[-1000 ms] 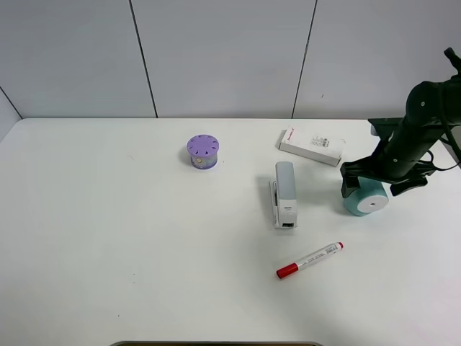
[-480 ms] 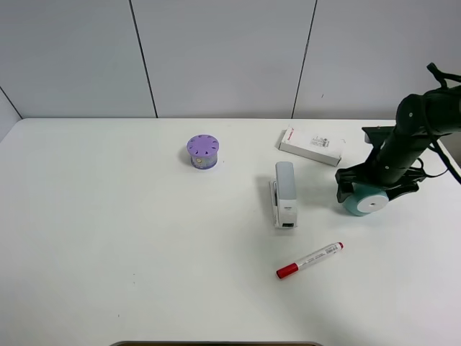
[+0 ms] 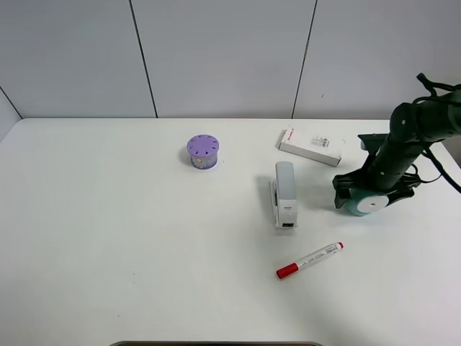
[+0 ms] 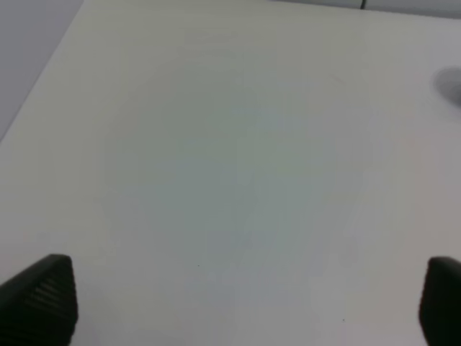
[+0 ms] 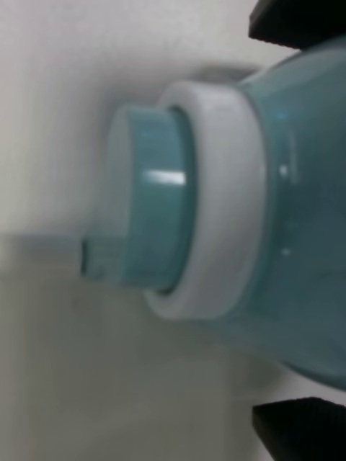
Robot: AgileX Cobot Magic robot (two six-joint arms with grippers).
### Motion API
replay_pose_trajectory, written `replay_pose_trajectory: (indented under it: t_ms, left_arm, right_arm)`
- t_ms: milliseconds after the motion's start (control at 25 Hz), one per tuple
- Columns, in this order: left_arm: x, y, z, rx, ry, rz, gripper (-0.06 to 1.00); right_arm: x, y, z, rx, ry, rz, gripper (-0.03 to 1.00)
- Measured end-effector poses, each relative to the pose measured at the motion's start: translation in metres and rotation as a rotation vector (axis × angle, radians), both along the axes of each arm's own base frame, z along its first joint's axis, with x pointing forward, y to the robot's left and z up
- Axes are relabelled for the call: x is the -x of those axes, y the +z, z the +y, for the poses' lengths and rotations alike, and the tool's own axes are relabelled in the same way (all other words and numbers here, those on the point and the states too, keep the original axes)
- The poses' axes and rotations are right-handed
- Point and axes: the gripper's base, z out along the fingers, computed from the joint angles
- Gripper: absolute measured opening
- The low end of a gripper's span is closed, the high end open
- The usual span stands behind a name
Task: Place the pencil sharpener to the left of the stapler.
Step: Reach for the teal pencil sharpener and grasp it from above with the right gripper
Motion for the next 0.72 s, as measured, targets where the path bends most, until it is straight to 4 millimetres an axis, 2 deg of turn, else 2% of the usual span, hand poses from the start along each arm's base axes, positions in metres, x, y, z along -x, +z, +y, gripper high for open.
replay_pose_trajectory:
  t_ms: [360, 440, 480, 520, 560, 720]
  left_arm:
    - [0.0, 0.0, 0.0, 0.0, 0.0, 0.0, 0.95]
    - [0.0, 0.0, 0.0, 0.0, 0.0, 0.0, 0.95]
    - [0.0, 0.0, 0.0, 0.0, 0.0, 0.0, 0.95]
    - [0.0, 0.0, 0.0, 0.0, 0.0, 0.0, 0.95]
    - [0.0, 0.0, 0.0, 0.0, 0.0, 0.0, 0.95]
    - [0.0, 0.0, 0.0, 0.0, 0.0, 0.0, 0.95]
  right_arm:
    - [-0.0005, 0.0, 0.0, 0.0, 0.0, -0.002, 0.95]
    - [-0.0005, 0.0, 0.0, 0.0, 0.0, -0.002, 0.89]
    - [-0.0005, 0.0, 0.0, 0.0, -0.001, -0.002, 0.83]
    - [-0.0003, 0.0, -0.0001, 0.0, -0.004, 0.0, 0.71]
    - [-0.0003, 0.0001, 0.0, -0.001, -0.011, 0.002, 0.68]
    - [-0.0007, 0.0006, -0.0001, -0.002, -0.018, 0.002, 0.68]
